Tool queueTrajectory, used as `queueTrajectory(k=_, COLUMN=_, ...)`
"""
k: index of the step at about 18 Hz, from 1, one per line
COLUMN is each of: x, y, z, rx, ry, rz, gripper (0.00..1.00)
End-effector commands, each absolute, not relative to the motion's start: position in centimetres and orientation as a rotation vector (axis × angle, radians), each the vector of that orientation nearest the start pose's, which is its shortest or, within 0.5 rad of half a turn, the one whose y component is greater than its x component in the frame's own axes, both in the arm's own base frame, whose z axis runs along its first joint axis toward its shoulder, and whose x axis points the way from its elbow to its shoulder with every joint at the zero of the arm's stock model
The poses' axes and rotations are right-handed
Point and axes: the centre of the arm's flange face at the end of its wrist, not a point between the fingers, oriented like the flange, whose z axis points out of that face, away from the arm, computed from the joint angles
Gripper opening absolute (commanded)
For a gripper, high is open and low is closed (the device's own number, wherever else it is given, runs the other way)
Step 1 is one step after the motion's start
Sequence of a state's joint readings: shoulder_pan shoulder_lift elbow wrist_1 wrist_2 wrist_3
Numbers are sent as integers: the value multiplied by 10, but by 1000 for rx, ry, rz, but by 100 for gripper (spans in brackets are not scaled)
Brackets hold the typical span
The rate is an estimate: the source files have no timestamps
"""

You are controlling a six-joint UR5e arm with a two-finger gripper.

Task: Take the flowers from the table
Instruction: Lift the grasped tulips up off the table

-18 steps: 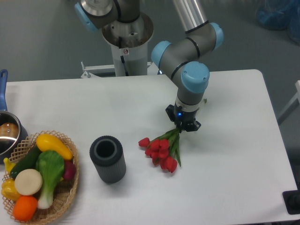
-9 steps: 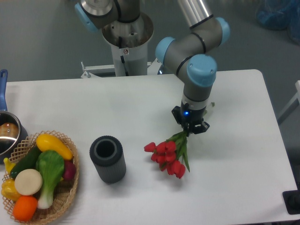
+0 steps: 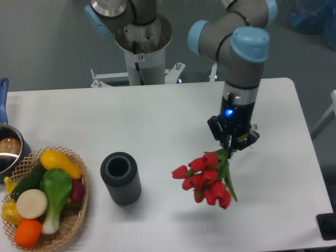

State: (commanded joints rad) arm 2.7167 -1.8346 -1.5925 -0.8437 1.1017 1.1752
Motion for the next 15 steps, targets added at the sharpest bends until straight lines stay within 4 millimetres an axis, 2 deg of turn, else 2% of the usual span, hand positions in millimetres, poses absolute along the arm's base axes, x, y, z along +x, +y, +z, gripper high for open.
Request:
queueTrajectory(k=3, x=-491, y=413, z=430, rx=-2498, ry=163, rz=273, gripper=15)
queueTrajectory(k=15, x=-487, y=420, z=436, rx=-2432, ry=161, rz=221, gripper=15)
